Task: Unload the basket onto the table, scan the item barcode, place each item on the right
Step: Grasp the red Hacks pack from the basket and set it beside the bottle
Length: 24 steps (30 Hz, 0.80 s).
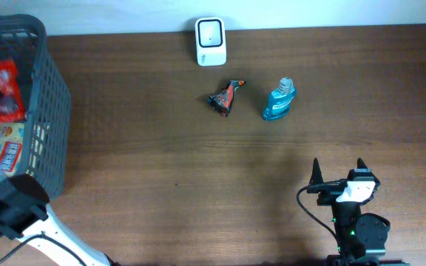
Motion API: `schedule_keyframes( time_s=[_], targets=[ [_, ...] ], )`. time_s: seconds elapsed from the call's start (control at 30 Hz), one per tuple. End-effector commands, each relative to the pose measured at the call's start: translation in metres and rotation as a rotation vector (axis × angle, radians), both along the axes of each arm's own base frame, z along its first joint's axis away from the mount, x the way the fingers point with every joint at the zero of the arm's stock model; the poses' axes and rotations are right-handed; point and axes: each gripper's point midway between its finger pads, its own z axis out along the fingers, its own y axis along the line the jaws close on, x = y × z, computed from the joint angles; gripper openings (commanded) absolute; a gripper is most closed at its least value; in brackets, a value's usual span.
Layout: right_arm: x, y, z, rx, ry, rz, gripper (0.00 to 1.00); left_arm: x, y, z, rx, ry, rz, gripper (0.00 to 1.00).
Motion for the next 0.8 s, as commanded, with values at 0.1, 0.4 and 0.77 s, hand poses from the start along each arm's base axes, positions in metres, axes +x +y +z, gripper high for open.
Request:
schedule_keyframes(
  time_s=[0.1, 0.4, 0.77],
  targets=[
    [0.0, 0.001, -0.003, -0.007, 0.005, 0.001, 0.98, -0.03, -0.145, 0.218, -0.078, -0.705, -0.352, 0.0],
    [0.0, 0.001, -0.003, -0.007, 0.005, 0.001, 0.99, 0.002, -0.357, 0.109, 0.058, -0.272, -0.702, 0.0],
    [0.0, 0.001, -0.003, -0.007, 0.005, 0.001, 0.98, 0.04, -0.464, -0.184, -0.043, -0.015, -0.459, 0.09]
  ],
)
